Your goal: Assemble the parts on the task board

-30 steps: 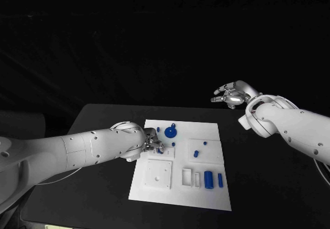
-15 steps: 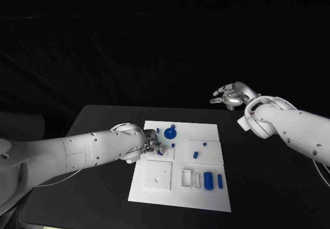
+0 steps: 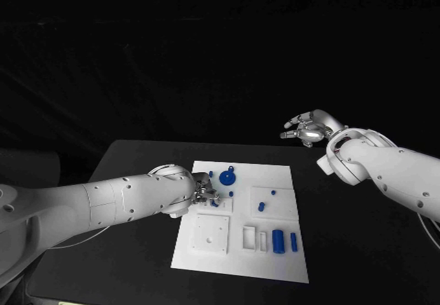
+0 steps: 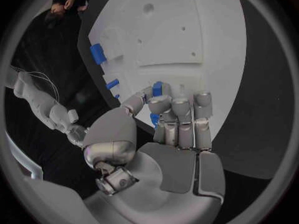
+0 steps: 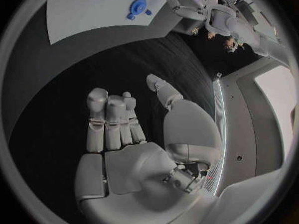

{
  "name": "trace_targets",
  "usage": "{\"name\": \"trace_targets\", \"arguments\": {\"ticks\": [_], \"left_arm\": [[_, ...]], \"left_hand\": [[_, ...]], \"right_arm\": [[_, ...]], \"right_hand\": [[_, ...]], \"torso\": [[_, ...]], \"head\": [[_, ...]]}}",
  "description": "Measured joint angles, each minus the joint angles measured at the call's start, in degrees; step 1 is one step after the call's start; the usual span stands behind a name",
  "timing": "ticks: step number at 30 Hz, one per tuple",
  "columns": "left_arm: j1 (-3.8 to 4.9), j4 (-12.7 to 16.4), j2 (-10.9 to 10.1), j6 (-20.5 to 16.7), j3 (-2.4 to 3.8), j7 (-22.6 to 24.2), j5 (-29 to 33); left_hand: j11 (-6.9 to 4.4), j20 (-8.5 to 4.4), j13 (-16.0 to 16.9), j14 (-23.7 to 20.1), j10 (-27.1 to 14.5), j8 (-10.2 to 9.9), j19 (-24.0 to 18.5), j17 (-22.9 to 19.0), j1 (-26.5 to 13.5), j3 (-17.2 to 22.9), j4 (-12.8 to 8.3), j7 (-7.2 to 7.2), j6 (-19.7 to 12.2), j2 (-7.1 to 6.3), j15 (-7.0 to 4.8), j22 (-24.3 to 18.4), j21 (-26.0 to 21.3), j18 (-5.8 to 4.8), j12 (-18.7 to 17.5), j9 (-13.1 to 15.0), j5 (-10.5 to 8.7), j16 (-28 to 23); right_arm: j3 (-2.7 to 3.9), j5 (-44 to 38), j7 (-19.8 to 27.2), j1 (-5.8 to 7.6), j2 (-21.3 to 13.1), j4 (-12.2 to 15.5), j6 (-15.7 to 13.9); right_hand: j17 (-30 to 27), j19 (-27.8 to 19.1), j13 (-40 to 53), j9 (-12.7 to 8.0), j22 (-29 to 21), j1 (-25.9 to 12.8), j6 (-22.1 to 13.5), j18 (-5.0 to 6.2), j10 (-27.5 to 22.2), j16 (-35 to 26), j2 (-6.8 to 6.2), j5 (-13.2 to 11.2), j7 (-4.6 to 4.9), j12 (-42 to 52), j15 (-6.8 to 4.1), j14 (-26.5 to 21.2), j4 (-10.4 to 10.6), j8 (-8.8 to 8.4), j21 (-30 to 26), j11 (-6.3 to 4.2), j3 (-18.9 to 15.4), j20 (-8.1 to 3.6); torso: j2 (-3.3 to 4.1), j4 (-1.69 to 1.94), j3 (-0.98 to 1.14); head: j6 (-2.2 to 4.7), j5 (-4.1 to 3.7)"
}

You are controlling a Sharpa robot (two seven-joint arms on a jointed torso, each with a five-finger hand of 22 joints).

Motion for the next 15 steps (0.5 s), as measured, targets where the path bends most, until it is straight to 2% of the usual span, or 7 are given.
{"name": "trace_targets", "arguments": {"ticks": [15], "left_arm": [[-0.03,0.06,-0.07,-0.25,0.0,0.06,-0.21]], "left_hand": [[0.01,-0.11,-0.06,0.02,-0.01,0.02,-0.12,-0.01,0.03,0.13,-0.15,0.0,0.0,-0.03,0.02,0.01,0.0,0.0,0.0,0.0,-0.02,-0.01]], "right_arm": [[0.0,0.0,-0.03,0.0,0.05,0.0,0.19]], "right_hand": [[0.04,-0.14,-0.05,0.0,-0.01,0.0,0.06,0.0,-0.08,0.0,0.0,0.0,0.27,0.22,0.0,0.0,0.0,0.0,0.0,-0.08,0.0,-0.09]], "torso": [[-0.01,0.02,-0.03]], "head": [[-0.09,0.07]]}}
